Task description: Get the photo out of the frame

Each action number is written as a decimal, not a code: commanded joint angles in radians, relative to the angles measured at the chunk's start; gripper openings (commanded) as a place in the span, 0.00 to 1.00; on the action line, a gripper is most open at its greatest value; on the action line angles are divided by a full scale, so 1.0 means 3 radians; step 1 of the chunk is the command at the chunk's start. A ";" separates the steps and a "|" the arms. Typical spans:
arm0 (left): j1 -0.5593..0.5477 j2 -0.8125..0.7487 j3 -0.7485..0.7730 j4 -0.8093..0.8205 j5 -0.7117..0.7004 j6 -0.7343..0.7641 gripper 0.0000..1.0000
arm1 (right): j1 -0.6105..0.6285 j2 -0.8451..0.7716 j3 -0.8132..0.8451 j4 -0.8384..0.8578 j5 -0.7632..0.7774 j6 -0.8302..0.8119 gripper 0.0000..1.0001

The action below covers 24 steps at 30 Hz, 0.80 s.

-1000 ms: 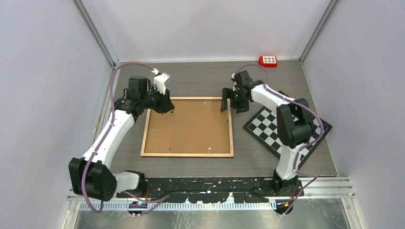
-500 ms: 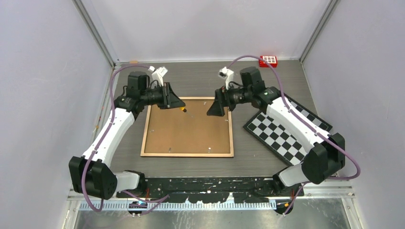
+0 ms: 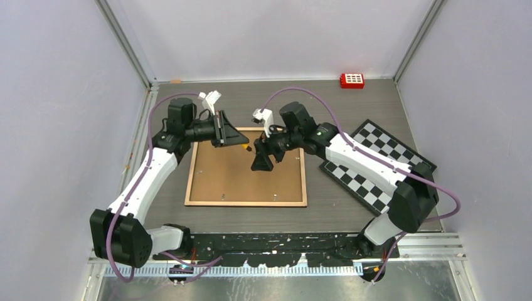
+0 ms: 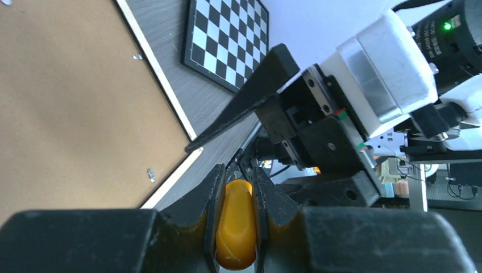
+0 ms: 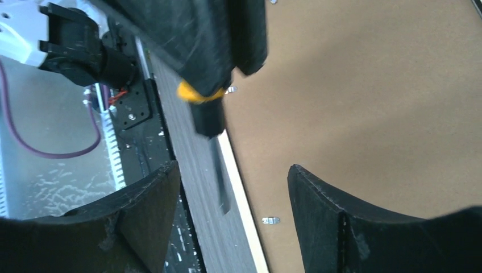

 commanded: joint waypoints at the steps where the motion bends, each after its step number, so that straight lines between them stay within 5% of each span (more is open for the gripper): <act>1: -0.0026 -0.0133 -0.0120 0.0354 0.0253 -0.0228 0.00 | 0.0080 0.0075 0.0228 0.0123 0.0243 -0.0156 0.72; 4: -0.0036 -0.0153 -0.0139 0.0370 0.0270 -0.0226 0.00 | 0.0093 0.0092 0.0277 0.0099 0.0249 -0.0199 0.58; 7: -0.0046 -0.0178 -0.0170 0.0329 0.0240 -0.0193 0.01 | 0.0101 0.0053 0.0306 0.0093 0.0171 -0.0213 0.31; 10: -0.0063 -0.0212 -0.0147 0.0115 0.0197 -0.0003 0.20 | 0.0103 -0.0027 0.0284 0.0114 0.0090 -0.0224 0.02; 16: -0.0062 -0.0204 0.0028 -0.0517 0.0370 0.0624 0.54 | 0.0103 -0.0185 0.0182 0.0020 -0.0043 -0.0485 0.01; 24: -0.0071 -0.0116 0.0110 -0.0829 0.0555 0.0817 0.57 | 0.0155 -0.0232 0.0145 -0.0141 -0.0153 -0.0723 0.01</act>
